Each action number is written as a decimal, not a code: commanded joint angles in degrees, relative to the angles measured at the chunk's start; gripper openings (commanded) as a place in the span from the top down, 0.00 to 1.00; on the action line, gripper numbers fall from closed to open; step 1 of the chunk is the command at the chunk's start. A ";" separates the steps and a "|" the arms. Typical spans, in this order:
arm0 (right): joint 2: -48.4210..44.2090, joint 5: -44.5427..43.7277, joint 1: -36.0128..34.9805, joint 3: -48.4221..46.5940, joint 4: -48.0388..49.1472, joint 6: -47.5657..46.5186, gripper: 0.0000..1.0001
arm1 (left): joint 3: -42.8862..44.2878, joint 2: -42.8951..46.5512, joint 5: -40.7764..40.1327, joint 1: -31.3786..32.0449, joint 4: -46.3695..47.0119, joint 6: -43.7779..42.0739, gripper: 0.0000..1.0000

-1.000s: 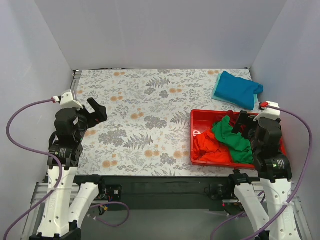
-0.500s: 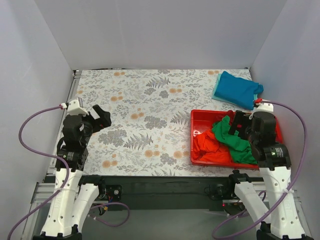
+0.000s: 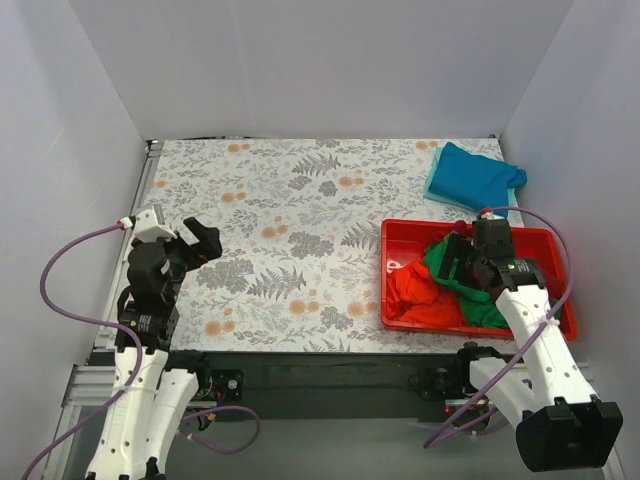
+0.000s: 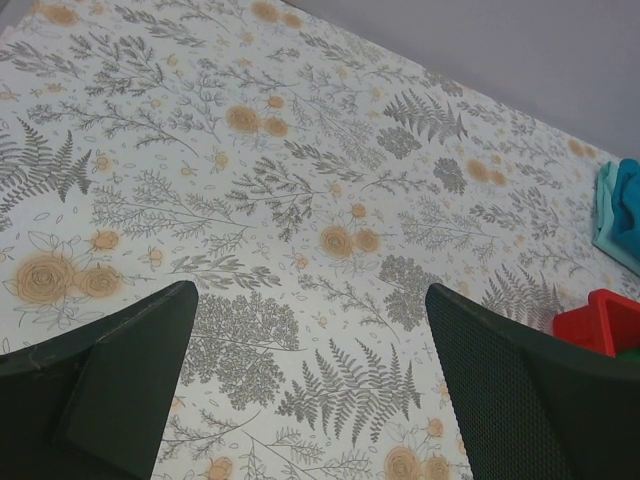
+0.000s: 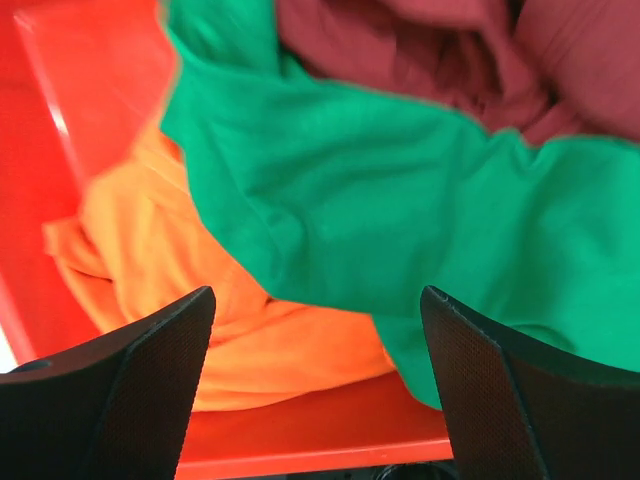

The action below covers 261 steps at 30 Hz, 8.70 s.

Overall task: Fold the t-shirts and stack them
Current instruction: Grab the tshirt from the pile, then move the tshirt to the center of the board, then flatten the tshirt out

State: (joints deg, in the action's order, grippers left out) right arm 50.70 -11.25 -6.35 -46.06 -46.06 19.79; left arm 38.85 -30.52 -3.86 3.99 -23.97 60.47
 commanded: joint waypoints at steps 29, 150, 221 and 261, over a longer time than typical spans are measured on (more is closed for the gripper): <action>1.95 -0.53 0.20 -16.05 -4.72 3.76 0.99 | 9.66 -5.07 8.60 0.14 -7.94 3.96 0.02; 34.46 13.79 -41.46 -11.24 30.86 8.77 0.10 | 14.50 -56.93 -8.18 23.70 5.33 20.04 0.48; 56.86 18.44 -21.78 -69.59 13.55 -3.97 0.02 | 26.71 -43.29 -3.17 -3.20 -6.17 6.51 0.27; 48.97 14.50 -37.77 -18.09 31.65 3.68 0.06 | 2.54 -54.54 8.25 0.49 6.21 15.21 0.22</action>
State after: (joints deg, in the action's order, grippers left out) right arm 98.15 4.01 -44.58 -61.71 -15.88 23.79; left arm 40.07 -81.54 4.43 5.93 -19.14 78.48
